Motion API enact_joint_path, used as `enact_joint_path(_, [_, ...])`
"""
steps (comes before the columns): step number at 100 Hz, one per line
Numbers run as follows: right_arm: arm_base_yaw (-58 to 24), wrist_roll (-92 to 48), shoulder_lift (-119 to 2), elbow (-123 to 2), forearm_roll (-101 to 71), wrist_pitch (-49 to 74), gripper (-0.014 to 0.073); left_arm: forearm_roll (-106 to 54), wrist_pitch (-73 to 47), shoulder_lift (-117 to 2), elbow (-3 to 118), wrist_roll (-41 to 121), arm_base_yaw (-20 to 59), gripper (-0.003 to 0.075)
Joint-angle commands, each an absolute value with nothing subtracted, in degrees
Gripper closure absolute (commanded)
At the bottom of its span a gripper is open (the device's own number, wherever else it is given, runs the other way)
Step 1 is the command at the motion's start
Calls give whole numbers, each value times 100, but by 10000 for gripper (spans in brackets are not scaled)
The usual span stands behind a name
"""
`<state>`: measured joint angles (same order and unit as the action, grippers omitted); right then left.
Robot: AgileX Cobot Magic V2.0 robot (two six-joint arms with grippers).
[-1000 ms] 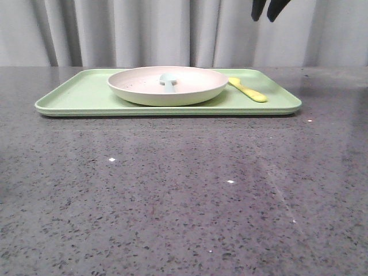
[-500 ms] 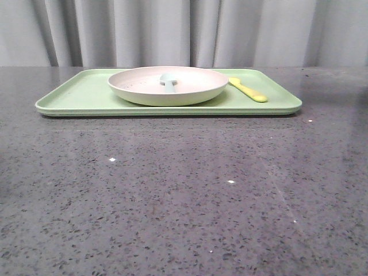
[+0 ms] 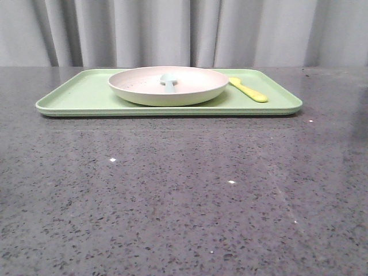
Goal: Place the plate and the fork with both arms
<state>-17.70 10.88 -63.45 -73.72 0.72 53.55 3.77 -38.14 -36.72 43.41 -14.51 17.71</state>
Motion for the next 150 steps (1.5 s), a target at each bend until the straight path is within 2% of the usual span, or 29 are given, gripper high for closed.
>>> enact_joint_path(1, [-1760,1010,-5766,-6995,258,4575,597,485,-3363,-3524,4502,-1507,1804,741])
enact_joint_path(48, [-1760,1010,-3378,-4539,326,3417,597,551,-3224,-2315,3717,-1507,1804,741])
enact_joint_path(81, [-1760,1010,-1879,-3563,326,2955,597,551,-3138,-1485,3204,-1507,1804,741])
enact_joint_path(150, [-1760,1010,-1679,-3433,326,3036,597,560,-3138,-1404,3183,-1507,1804,741])
